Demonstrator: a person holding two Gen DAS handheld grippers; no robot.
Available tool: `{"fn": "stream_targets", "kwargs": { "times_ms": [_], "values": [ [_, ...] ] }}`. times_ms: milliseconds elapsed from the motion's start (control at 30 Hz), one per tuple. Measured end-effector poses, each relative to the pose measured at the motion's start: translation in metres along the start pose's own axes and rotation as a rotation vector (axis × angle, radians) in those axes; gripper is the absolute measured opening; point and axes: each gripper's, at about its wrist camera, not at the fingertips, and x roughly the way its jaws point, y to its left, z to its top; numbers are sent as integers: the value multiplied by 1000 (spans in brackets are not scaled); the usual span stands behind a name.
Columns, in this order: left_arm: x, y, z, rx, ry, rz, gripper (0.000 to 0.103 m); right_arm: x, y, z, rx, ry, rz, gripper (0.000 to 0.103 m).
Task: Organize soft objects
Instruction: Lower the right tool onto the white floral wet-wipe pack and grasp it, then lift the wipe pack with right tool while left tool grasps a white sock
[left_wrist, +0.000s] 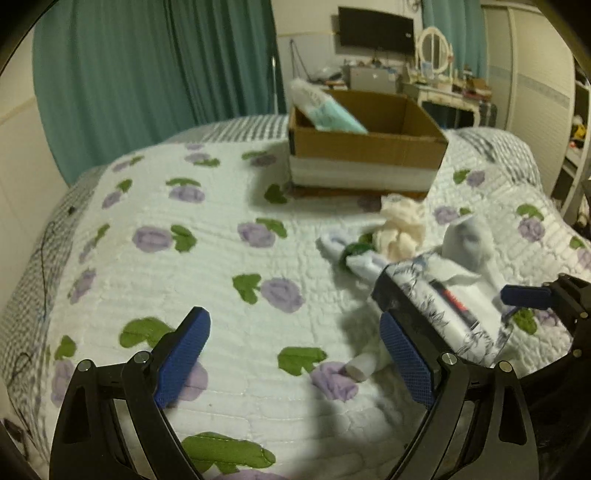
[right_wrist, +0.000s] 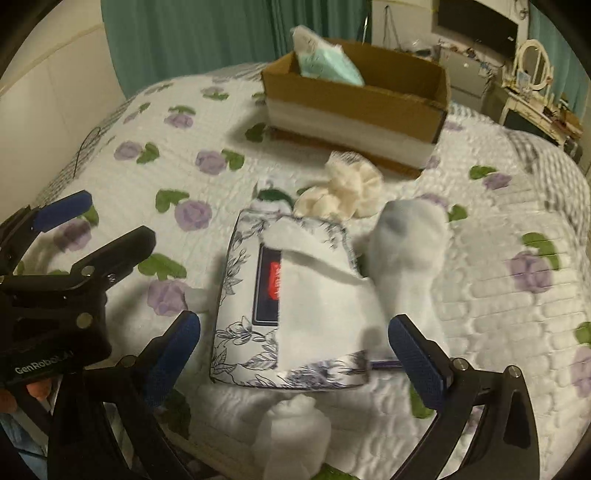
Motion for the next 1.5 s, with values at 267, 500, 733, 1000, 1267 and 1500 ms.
{"fn": "stream_targets", "kwargs": {
  "times_ms": [267, 500, 733, 1000, 1267, 1500],
  "values": [
    [-5, 2, 0, -12, -6, -8, 94, 1, 8, -3, -35, -15, 9, 54],
    [-20, 1, 2, -24, -24, 5, 94, -13, 13, -4, -62, -60, 21, 32],
    [-24, -1, 4, -29, -25, 15, 94, -40, 9, -3, -56, -160, 48, 19],
    [-33, -12, 22, -27, -45, -9, 94, -97, 1, 17, -72, -320, 29, 18],
    [-5, -58, 36, -31, 41, -97, 93, -122, -53, 20, -51, -350, -197, 19],
    [24, -107, 41, 39, 113, -147, 93, -94, -95, 8, -16, -255, -305, 19]
  ]
}}
